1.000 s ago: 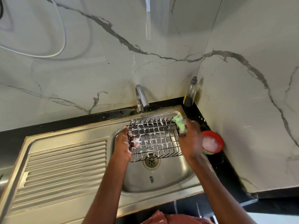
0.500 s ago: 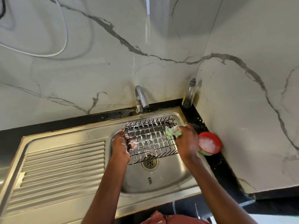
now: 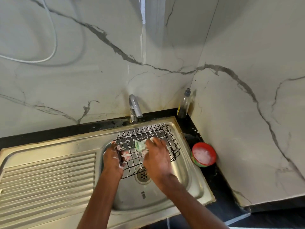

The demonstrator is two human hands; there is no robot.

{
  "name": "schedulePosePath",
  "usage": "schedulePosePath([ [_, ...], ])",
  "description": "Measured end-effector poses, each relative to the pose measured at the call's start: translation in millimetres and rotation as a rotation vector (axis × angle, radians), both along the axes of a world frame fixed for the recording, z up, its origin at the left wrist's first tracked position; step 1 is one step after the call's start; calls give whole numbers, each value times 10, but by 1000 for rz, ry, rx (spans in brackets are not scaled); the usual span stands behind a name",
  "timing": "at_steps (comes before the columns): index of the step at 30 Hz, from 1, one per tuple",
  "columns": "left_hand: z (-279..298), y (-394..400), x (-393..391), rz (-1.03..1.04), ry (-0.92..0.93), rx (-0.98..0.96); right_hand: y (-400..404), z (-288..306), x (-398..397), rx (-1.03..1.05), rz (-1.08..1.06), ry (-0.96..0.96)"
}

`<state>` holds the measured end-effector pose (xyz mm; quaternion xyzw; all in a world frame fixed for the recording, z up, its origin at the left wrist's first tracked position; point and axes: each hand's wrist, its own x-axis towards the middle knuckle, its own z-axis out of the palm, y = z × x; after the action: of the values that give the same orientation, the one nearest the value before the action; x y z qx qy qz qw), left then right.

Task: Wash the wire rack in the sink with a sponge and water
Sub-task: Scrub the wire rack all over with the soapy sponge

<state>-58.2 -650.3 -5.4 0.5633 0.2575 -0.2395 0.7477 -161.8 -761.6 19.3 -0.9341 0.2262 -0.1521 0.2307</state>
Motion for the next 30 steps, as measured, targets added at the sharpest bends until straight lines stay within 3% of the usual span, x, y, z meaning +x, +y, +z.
schedulePosePath([
  [3,10,27,-23,-14,-13,-28,-444,-85,-54,-72,-132,66],
  [7,8,30,-76,-32,-26,-13,-820,-69,-42,45,-353,39],
  [12,98,-122,-114,-65,-30,12,-303,45,89,40,-77,52],
  [16,124,-114,-104,-62,-41,-26,-341,60,-4,17,-10,36],
  [22,162,-92,-114,-66,-38,-28,-354,39,20,155,-144,-19],
  [30,166,-114,-131,-61,-19,-30,-335,38,103,0,-139,164],
])
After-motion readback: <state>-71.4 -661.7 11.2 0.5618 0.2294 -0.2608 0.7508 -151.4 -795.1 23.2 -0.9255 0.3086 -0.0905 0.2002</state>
